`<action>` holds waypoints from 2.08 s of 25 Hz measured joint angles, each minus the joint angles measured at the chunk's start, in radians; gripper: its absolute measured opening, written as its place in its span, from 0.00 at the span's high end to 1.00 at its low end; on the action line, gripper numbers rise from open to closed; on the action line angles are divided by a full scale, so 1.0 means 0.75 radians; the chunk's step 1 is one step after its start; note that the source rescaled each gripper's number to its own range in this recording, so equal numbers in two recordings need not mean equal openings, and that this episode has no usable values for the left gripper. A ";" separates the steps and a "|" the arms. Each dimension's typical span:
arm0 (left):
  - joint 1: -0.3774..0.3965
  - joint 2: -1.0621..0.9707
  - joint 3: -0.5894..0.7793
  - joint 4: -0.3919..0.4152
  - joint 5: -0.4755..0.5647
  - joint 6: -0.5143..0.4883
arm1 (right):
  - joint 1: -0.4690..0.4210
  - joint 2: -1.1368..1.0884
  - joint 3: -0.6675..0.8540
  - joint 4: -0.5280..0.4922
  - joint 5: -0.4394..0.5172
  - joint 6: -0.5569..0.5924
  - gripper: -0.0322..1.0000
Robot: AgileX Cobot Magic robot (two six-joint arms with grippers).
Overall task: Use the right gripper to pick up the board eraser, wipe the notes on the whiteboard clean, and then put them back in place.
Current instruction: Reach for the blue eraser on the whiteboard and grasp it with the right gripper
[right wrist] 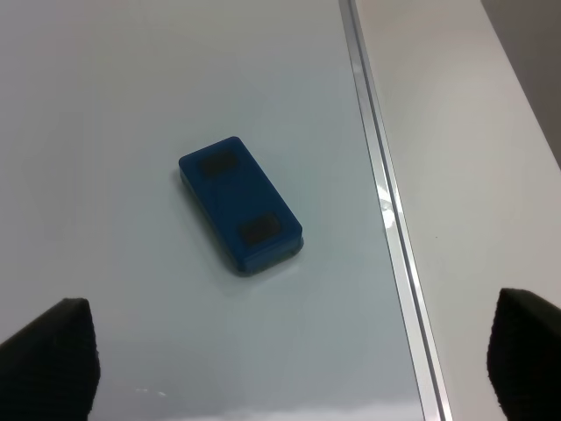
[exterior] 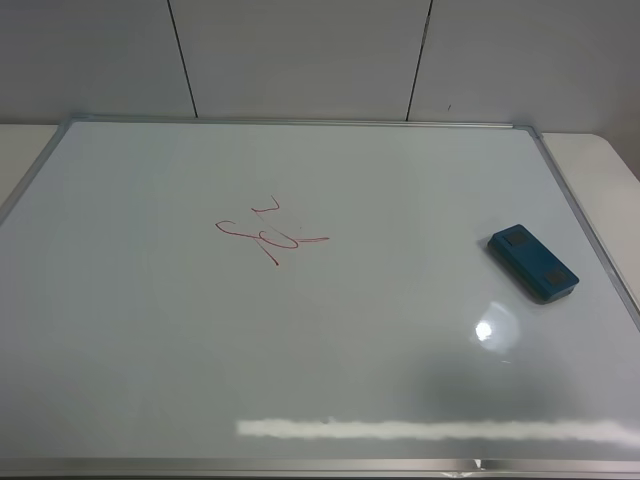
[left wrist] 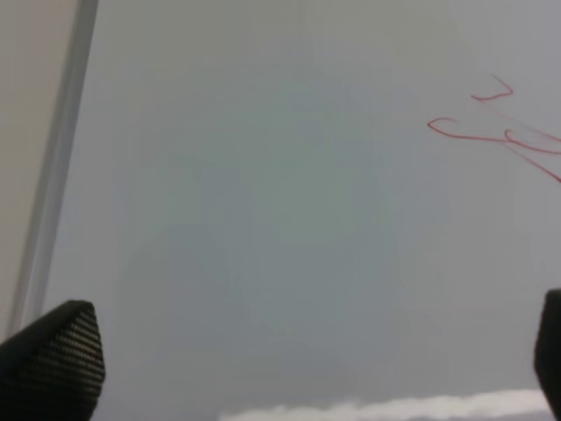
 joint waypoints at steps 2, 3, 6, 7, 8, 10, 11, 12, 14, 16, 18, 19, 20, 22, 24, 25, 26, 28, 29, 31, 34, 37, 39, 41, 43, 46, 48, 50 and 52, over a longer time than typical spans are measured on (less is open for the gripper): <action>0.000 0.000 0.000 0.000 0.000 0.000 | 0.000 0.000 0.000 0.000 0.000 0.000 0.27; 0.000 0.000 0.000 0.000 0.000 0.000 | 0.000 0.000 0.000 0.000 0.000 0.000 0.27; 0.000 0.000 0.000 0.000 0.000 0.000 | 0.000 0.000 0.000 0.000 0.000 0.000 0.27; 0.000 0.000 0.000 0.000 0.000 0.000 | 0.000 0.000 0.000 0.000 0.000 0.000 0.27; 0.000 0.000 0.000 0.000 0.000 0.000 | 0.000 0.000 0.000 0.000 0.000 0.000 0.27; 0.000 0.000 0.000 0.000 0.000 0.000 | 0.000 0.000 0.000 0.000 0.000 0.000 0.27; 0.000 0.000 0.000 0.000 0.000 0.000 | 0.000 0.000 0.000 0.000 0.000 0.000 0.27; 0.000 0.000 0.000 0.000 0.000 0.000 | 0.000 0.000 0.000 0.000 0.000 0.000 0.27; 0.000 0.000 0.000 0.000 0.000 0.000 | 0.000 0.000 0.000 0.000 0.000 0.000 0.27; 0.000 0.000 0.000 0.000 0.000 0.000 | 0.000 0.000 0.000 0.000 0.000 0.000 0.27; 0.000 0.000 0.000 0.000 0.000 0.000 | 0.000 0.000 0.000 0.000 0.000 0.000 0.27; 0.000 0.000 0.000 0.000 0.000 0.000 | 0.000 0.001 0.000 0.000 0.000 0.000 0.25; 0.000 0.000 0.000 0.000 0.000 0.000 | 0.000 0.012 0.000 0.000 0.000 0.000 0.22; 0.000 0.000 0.000 0.000 0.000 0.000 | 0.000 0.057 0.000 -0.001 0.000 0.000 0.14; 0.000 0.000 0.000 0.000 0.000 0.000 | 0.000 0.125 0.000 -0.002 0.000 0.000 0.11; 0.000 0.000 0.000 0.000 0.000 0.000 | 0.000 0.159 0.000 -0.003 0.000 0.000 0.10; 0.000 0.000 0.000 0.000 0.000 0.000 | 0.000 0.186 0.000 -0.003 0.000 0.000 0.09; 0.000 0.000 0.000 0.000 0.000 0.000 | 0.000 0.253 -0.014 -0.001 0.000 0.000 0.09; 0.000 0.000 0.000 0.000 0.000 0.000 | 0.000 0.287 -0.032 -0.001 -0.002 0.000 0.09; 0.000 0.000 0.000 0.000 0.000 0.000 | 0.000 0.354 -0.077 -0.004 -0.002 0.000 0.08; 0.000 0.000 0.000 0.000 0.000 0.000 | 0.000 0.477 -0.166 -0.024 0.000 -0.002 0.03; 0.000 0.000 0.000 0.000 0.000 0.000 | 0.000 0.627 -0.277 -0.060 0.019 -0.012 0.01; 0.000 0.000 0.000 0.000 0.000 0.000 | 0.000 0.750 -0.368 -0.079 0.052 -0.031 0.01; 0.000 0.000 0.000 0.000 0.000 0.000 | 0.000 0.874 -0.456 -0.089 0.086 -0.049 0.00; 0.000 0.000 0.000 0.000 0.000 0.000 | 0.000 1.016 -0.551 -0.098 0.125 -0.071 0.00; 0.000 0.000 0.000 0.000 0.000 0.000 | 0.000 1.221 -0.682 -0.101 0.180 -0.130 0.00; 0.000 0.000 0.000 0.000 0.000 0.000 | 0.000 1.351 -0.760 -0.101 0.185 -0.163 0.00; 0.000 0.000 0.000 0.000 0.000 0.000 | 0.000 1.483 -0.838 -0.092 0.185 -0.203 0.00; 0.000 0.000 0.000 0.000 0.000 0.000 | 0.000 1.590 -0.897 -0.072 0.184 -0.248 0.00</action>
